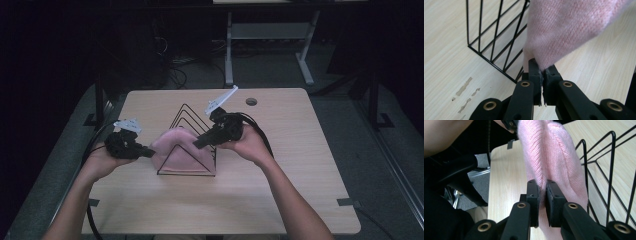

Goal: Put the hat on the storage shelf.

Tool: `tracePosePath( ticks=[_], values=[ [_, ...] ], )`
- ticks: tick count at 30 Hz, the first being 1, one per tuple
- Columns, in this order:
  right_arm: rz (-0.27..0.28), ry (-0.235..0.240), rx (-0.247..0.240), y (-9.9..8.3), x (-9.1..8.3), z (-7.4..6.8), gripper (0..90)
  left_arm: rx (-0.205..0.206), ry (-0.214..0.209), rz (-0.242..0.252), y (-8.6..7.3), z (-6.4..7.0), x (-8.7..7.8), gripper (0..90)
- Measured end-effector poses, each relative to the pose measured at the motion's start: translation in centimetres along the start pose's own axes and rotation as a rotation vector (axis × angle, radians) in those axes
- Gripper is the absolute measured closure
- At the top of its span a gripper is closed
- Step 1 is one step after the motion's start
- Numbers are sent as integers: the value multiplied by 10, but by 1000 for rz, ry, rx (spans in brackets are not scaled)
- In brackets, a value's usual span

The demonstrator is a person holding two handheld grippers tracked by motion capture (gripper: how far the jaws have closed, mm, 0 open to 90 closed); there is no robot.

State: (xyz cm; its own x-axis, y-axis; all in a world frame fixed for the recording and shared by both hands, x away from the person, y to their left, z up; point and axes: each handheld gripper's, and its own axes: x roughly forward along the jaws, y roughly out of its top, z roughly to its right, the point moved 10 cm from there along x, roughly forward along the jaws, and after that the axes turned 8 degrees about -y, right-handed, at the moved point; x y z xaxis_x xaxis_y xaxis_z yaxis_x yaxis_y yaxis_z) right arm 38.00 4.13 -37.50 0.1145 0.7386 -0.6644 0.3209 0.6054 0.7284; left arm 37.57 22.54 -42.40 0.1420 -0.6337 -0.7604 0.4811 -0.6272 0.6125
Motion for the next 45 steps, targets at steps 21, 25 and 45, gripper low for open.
tracePosePath(
  ticks=[21, 25, 45],
  values=[
    [30, -3, 62, -20, 2, 2, 619, -10, -5, -51, -12, 2, 9, 790],
    [70, -9, 129, -31, -11, 9, 553, -28, -6, -37, -16, 2, 5, 720],
    [70, -165, 288, -99, -55, 46, 406, -65, -1, -55, -33, 0, 6, 624]
  ],
)
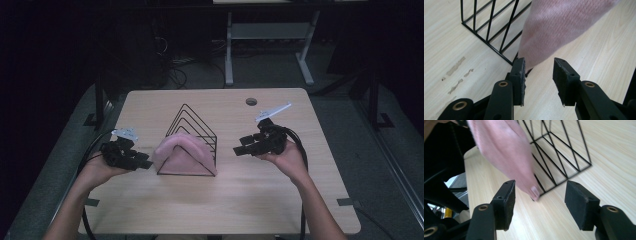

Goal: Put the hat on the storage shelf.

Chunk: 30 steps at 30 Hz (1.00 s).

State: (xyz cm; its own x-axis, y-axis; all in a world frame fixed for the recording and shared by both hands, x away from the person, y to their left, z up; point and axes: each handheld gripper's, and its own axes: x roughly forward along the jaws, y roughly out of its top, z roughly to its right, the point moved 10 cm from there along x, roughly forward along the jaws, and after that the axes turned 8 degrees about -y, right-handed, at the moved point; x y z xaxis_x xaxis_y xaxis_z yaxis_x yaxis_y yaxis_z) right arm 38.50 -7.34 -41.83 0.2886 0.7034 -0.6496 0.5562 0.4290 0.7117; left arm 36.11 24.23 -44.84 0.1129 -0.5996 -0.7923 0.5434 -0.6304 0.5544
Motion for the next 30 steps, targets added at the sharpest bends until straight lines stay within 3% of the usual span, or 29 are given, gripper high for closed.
tracePosePath(
  ticks=[16, 18, 22, 27, 30],
  values=[
    [-30, -85, 72, -45, -25, 30, 365, -17, 28, 16, -13, -6, -1, 516],
    [-38, -103, 86, -56, -30, 36, 361, -39, 30, 34, -17, -6, 0, 499],
    [-42, -124, 119, -74, -38, 43, 354, -36, 34, 21, -23, -7, 1, 471],
    [-50, -155, 140, -93, -47, 51, 342, -50, 42, 43, -25, -4, 4, 427],
    [-79, -195, 137, -109, -51, 56, 328, -44, 36, 15, -32, -2, 9, 397]
  ],
)
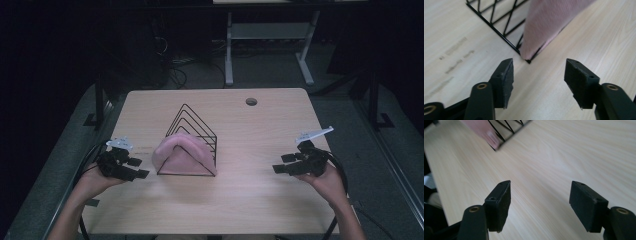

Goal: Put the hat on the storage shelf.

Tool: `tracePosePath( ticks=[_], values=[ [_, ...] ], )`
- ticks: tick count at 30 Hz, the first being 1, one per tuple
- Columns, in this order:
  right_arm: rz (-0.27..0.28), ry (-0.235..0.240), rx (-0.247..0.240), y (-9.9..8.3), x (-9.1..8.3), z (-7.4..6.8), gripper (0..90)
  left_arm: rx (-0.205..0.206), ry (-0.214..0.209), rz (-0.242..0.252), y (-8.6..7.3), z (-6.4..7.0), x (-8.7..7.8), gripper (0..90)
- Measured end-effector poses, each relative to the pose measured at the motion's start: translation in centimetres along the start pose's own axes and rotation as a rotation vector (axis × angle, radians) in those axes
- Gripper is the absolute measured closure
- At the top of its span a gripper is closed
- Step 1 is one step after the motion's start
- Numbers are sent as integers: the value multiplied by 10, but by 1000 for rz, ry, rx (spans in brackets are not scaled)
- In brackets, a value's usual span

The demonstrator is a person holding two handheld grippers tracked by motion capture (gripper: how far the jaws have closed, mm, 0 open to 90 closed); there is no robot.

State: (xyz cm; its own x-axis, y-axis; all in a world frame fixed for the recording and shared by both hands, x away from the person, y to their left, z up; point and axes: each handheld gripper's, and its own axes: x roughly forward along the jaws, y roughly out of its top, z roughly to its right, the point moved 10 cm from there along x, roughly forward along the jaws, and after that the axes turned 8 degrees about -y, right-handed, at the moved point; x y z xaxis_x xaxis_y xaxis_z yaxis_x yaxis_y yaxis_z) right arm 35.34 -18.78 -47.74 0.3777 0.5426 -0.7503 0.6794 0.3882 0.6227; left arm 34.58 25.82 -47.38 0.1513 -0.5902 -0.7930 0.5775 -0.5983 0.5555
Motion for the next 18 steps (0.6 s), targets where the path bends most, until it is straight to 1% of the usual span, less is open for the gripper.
tracePosePath(
  ticks=[1, 2, 3, 4, 5, 6, 8, 9, 10, 11, 12, 13, 14, 15, 16, 17, 18],
  values=[
    [0, -7, -2, -5, 0, 2, 325, -18, 1, 12, -1, 1, 3, 391],
    [-2, -7, -3, -10, -1, 4, 324, -13, 4, 1, -4, 0, 3, 384],
    [0, -6, 1, -15, -1, 5, 322, -21, 6, 7, -6, 0, 4, 374],
    [0, -6, 1, -15, -1, 5, 322, -21, 6, 7, -6, 0, 4, 368],
    [2, -6, 15, -26, -2, 5, 316, -22, 11, 4, -10, 0, 6, 361],
    [3, -8, 15, -29, -2, 5, 314, -22, 9, 8, -12, 1, 8, 360],
    [18, -12, 29, -38, -4, 2, 308, -39, 6, 34, -15, 4, 10, 354],
    [18, -12, 29, -38, -4, 2, 308, -39, 6, 34, -15, 4, 10, 353],
    [34, -10, 32, -41, -5, 0, 307, -37, 11, 41, -17, 4, 11, 353],
    [52, -7, 42, -44, -7, -2, 305, -42, 17, 52, -18, 5, 12, 350],
    [67, -3, 52, -48, -9, -3, 306, -59, 22, 79, -20, 5, 15, 350],
    [100, -1, 89, -56, -13, -5, 304, -86, 29, 123, -23, 4, 18, 343],
    [117, 1, 100, -59, -13, -6, 300, -98, 34, 141, -24, 4, 20, 340],
    [126, -2, 107, -62, -14, -7, 299, -100, 44, 152, -27, 4, 22, 333],
    [126, -2, 107, -62, -14, -7, 299, -100, 44, 152, -27, 4, 22, 330],
    [136, -16, 99, -72, -15, -9, 293, -92, 76, 189, -28, 4, 25, 324],
    [136, -16, 99, -72, -15, -9, 293, -92, 76, 189, -28, 4, 25, 321]
  ],
)
